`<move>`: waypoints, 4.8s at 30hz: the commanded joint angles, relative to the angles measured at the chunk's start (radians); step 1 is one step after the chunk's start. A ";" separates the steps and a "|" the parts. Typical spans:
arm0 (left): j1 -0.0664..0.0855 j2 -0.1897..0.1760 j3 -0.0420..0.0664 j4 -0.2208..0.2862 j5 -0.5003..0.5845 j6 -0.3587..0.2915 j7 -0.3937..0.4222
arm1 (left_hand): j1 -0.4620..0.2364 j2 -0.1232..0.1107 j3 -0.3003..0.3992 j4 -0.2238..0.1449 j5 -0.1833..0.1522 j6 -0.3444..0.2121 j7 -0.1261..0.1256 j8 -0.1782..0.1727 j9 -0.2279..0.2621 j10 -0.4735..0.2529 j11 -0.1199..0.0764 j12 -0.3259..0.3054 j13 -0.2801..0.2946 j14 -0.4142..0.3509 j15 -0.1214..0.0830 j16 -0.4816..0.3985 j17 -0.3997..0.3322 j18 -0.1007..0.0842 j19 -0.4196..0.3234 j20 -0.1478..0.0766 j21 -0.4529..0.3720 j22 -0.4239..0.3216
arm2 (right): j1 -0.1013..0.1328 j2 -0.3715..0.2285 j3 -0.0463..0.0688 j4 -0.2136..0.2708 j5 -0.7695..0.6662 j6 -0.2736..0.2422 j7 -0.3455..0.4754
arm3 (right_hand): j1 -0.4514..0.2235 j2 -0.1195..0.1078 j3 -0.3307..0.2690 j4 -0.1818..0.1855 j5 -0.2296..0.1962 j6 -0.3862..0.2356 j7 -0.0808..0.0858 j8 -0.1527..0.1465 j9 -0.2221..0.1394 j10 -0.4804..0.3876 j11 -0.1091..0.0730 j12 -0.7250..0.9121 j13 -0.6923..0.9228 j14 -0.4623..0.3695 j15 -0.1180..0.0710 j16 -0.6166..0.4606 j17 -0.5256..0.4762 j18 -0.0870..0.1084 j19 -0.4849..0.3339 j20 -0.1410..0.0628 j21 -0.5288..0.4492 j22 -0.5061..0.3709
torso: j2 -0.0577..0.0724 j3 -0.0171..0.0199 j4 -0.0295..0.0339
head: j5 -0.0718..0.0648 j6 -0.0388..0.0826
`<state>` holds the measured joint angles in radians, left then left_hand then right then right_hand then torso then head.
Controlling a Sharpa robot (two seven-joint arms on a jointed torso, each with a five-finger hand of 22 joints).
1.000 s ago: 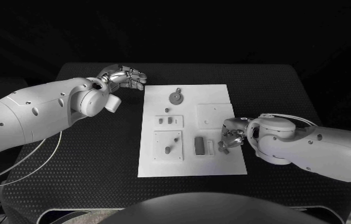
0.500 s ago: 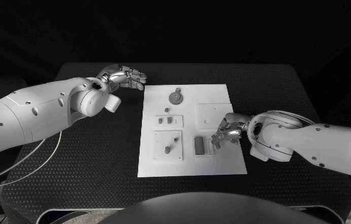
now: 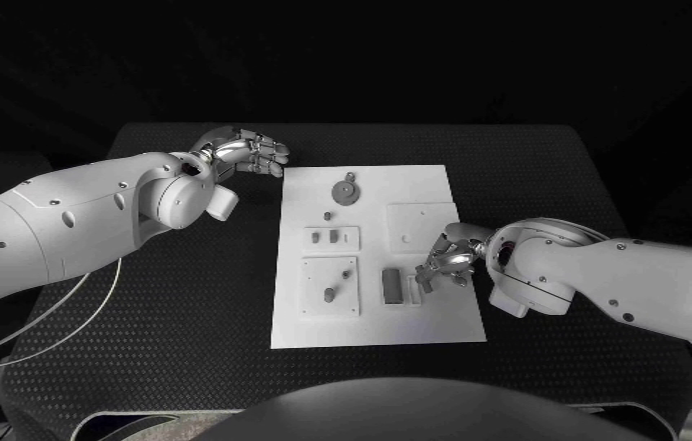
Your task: Assemble the parts on the task board
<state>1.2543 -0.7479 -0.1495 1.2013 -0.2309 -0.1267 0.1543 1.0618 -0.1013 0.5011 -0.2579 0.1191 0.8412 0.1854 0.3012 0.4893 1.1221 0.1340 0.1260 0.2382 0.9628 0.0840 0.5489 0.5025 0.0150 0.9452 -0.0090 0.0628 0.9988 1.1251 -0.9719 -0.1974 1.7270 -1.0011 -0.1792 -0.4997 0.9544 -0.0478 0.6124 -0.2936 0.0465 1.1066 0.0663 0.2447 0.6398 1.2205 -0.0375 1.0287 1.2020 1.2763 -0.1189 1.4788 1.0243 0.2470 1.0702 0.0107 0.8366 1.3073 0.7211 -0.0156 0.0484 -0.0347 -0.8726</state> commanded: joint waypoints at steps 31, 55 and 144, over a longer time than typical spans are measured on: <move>0.001 0.000 0.000 0.004 0.002 0.018 0.001 | -0.013 0.001 0.000 0.008 -0.004 -0.005 0.001 0.005 -0.002 -0.007 -0.001 0.007 -0.002 0.001 0.006 -0.008 0.005 0.006 -0.007 0.000 0.006 -0.002 | -0.033 0.047 -0.006 -0.039 -0.010 0.031 -0.007 | -0.049 0.028 -0.016 0.011 0.004 0.009 0.003 0.004 -0.012 0.014 -0.002 0.009 0.007 0.004 -0.010 0.005 0.000 0.015 0.013 0.001 0.003 0.015 | 0.000 0.0010 0.0014 | 0.004 0.000; 0.001 0.001 0.000 0.003 0.002 0.019 -0.002 | -0.014 0.001 0.000 0.009 -0.004 -0.005 0.001 0.005 -0.002 -0.008 -0.001 0.007 -0.002 0.001 0.006 -0.010 0.007 0.006 -0.008 0.000 0.006 -0.002 | -0.038 0.055 -0.007 -0.051 -0.008 0.047 -0.003 | -0.184 -0.101 0.021 0.108 0.004 0.002 0.006 0.000 -0.037 0.000 0.001 -0.002 0.007 -0.015 -0.013 -0.001 -0.027 0.015 0.016 -0.005 -0.010 0.014 | 0.000 0.0017 0.0008 | 0.005 0.000; -0.146 0.035 0.104 0.151 0.191 -0.441 0.292 | -1.062 0.101 -0.501 0.258 -0.119 -0.841 -0.185 -0.301 -0.489 -1.122 -0.134 -0.126 -0.238 -0.963 -0.084 -0.549 -0.503 -0.015 -0.945 0.009 -0.063 -0.999 | -0.043 0.295 0.198 -0.466 0.826 -0.315 0.934 | -0.954 0.048 -0.612 0.294 -0.047 -1.107 -0.066 -0.245 -0.640 -1.220 0.038 -1.029 -1.202 -1.276 0.119 -1.479 -1.024 -0.247 -1.070 -0.011 -0.837 -1.307 | -0.177 0.0156 -0.0484 | 0.035 0.273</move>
<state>1.1123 -0.7092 -0.0471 1.3274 -0.0797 -0.4060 0.3642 0.0071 0.0002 0.0034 -0.0003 0.0034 0.0049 -0.0003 0.0030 0.0023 0.0053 0.0000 0.0029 0.0019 0.0034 0.0001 0.0035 0.0015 0.0157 0.0035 -0.0002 0.0035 0.0028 1.0854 -0.6725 0.0009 1.2380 -0.2747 -0.3444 0.3655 0.0304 0.0011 0.0182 -0.0055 0.0069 0.0252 0.0040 0.0091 0.0157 0.0266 0.0023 0.0100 0.0095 0.0248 0.0024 0.0143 0.0108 0.0142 0.0172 0.0053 0.0101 0.0496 0.5495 -0.0009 0.0019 -0.0004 -0.6007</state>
